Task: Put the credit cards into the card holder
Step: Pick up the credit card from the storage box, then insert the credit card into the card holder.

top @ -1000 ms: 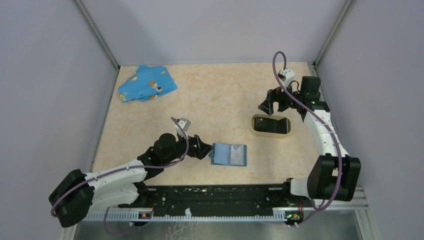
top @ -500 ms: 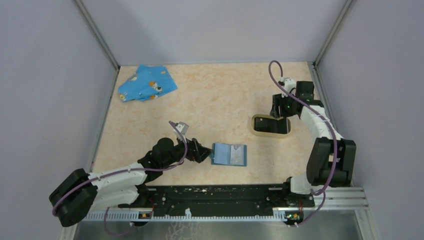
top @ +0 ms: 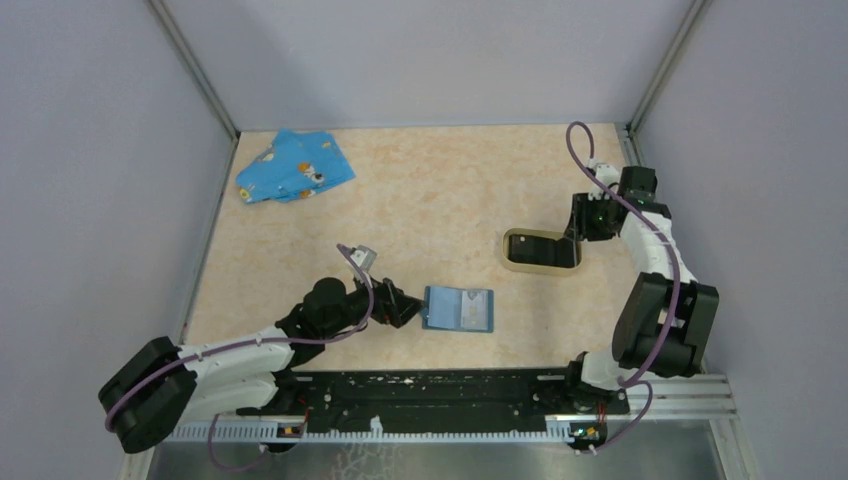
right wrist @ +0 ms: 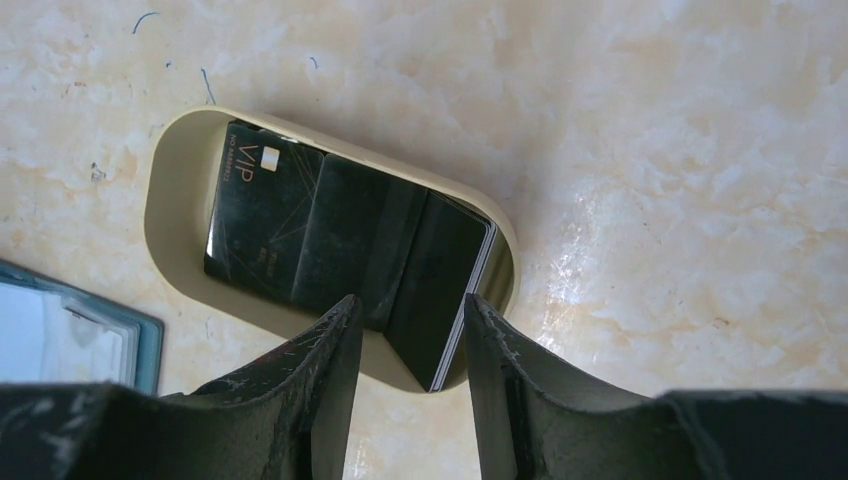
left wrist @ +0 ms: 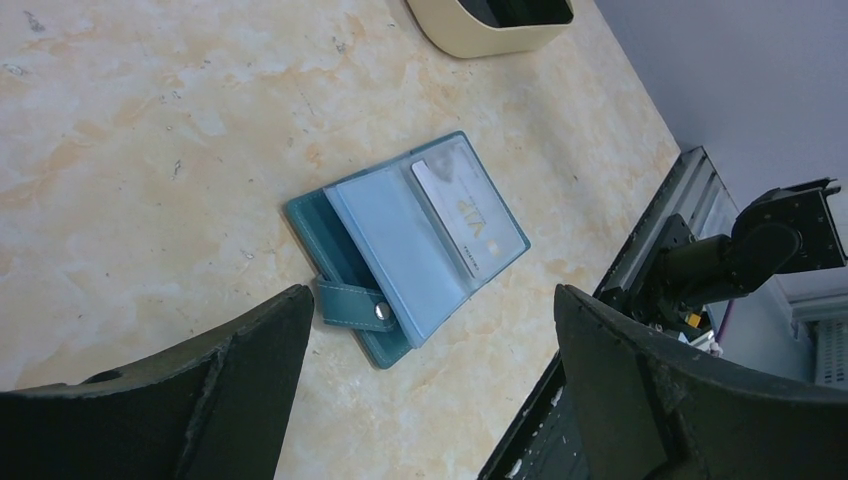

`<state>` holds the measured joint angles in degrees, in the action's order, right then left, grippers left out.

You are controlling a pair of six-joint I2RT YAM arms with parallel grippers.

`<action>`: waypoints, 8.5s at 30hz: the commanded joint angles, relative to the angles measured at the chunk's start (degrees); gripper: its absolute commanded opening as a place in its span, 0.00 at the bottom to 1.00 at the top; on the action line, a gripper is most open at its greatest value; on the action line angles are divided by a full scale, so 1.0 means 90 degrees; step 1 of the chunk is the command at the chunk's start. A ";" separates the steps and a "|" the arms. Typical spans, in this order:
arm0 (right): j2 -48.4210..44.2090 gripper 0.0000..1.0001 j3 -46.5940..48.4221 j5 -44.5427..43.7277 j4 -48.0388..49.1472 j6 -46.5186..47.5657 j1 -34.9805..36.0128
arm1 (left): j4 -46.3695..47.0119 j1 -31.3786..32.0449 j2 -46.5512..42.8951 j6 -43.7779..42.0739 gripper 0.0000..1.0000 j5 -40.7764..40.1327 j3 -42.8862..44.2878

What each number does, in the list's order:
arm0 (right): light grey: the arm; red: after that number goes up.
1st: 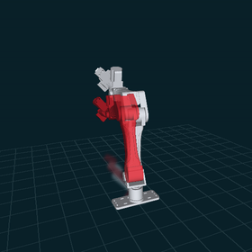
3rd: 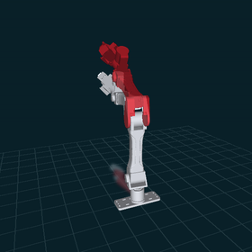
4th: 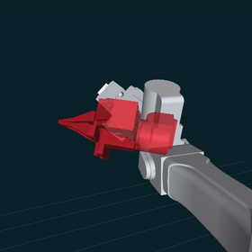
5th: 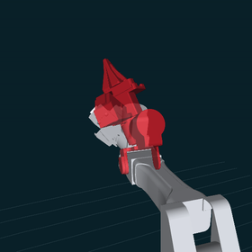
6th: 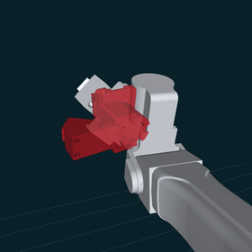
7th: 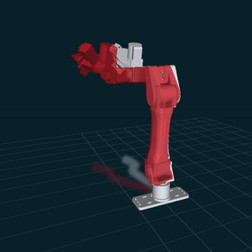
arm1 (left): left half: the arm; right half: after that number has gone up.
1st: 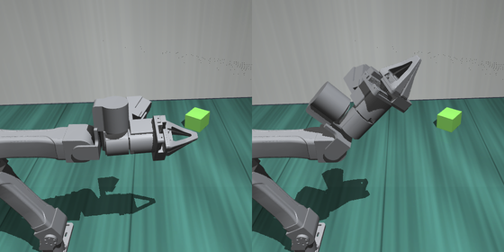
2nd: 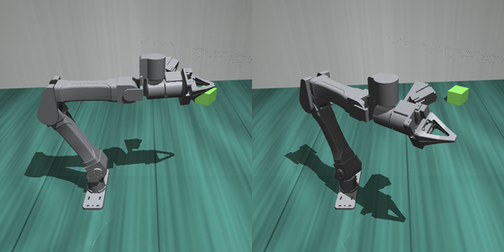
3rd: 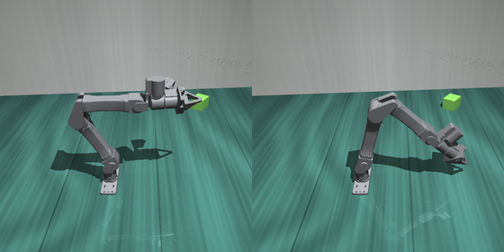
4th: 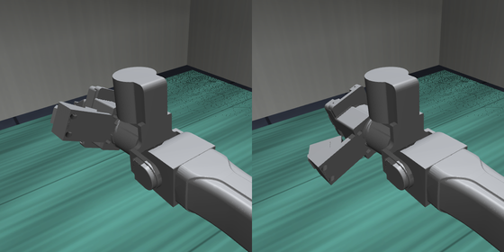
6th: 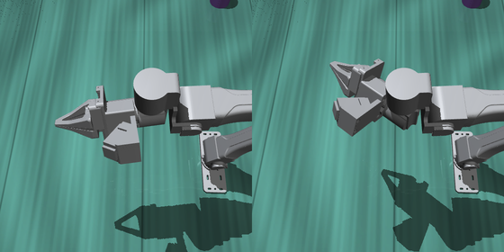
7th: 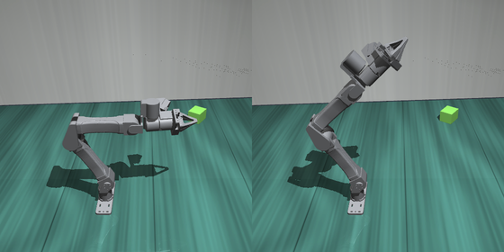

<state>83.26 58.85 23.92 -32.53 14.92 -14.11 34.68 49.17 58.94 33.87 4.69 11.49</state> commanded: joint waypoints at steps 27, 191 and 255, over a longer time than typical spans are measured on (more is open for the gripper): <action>0.1197 0.35 0.0008 0.0299 -0.0089 0.0115 -0.0277 | 0.0690 0.0035 0.0016 0.0257 0.95 0.0288 -0.0271; -0.0766 0.00 -0.1187 0.6335 -0.0417 0.1689 0.2242 | 0.7550 0.0303 0.4268 0.1311 0.81 0.1878 0.0311; -0.0608 0.43 -0.0421 0.4370 -0.2467 0.3826 0.3546 | -0.2169 0.0514 0.3489 -0.2872 0.00 0.4071 0.3611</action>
<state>77.08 55.72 63.96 -57.74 49.84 16.27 14.06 53.76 90.59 8.73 38.87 43.27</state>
